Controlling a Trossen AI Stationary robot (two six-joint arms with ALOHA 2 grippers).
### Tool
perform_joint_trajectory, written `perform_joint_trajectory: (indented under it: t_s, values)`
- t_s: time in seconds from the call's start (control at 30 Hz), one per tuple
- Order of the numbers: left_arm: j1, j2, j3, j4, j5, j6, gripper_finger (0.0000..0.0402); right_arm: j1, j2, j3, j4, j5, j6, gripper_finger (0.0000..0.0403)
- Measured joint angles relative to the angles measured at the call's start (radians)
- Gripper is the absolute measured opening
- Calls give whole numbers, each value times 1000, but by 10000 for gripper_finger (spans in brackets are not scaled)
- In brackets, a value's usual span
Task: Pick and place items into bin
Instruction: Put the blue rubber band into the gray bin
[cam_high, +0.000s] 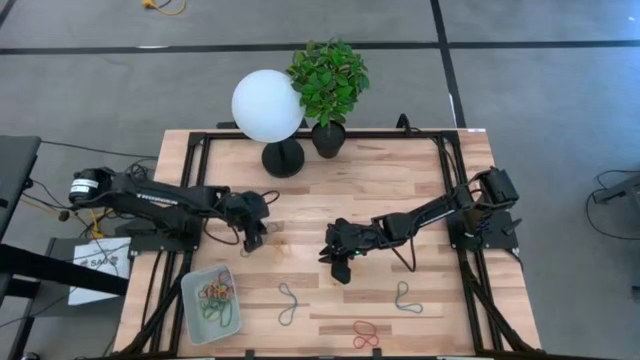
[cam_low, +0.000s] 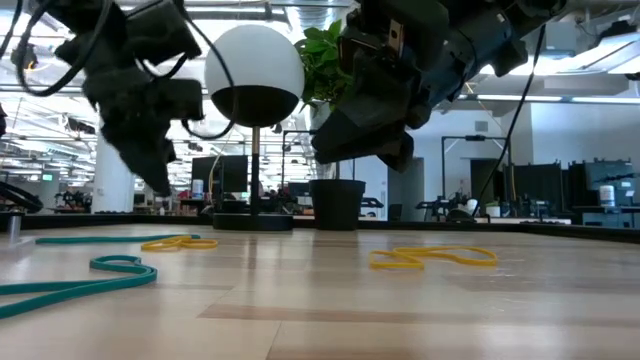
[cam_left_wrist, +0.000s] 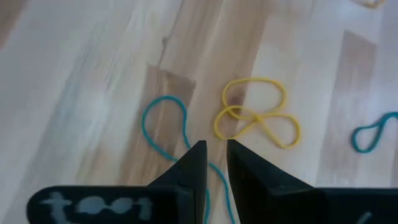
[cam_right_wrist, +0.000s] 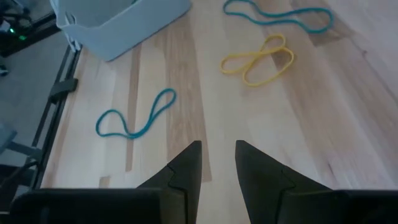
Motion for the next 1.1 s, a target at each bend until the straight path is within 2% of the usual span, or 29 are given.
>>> perform_joint_trajectory:
  t_s: [0.33,0.53,0.73,1.1]
  values:
    - [-1,1,-36,26,-197,-36,50,-38,0,0,34,2,2,92]
    - [-22,2,-42,46,-216,-113,50,-44,0,0,30,1,35,92]
    - [-69,3,-146,247,-235,-164,50,-44,0,0,29,1,28,92]
    - [-112,10,-181,256,-267,-251,50,-44,0,0,25,1,27,92]
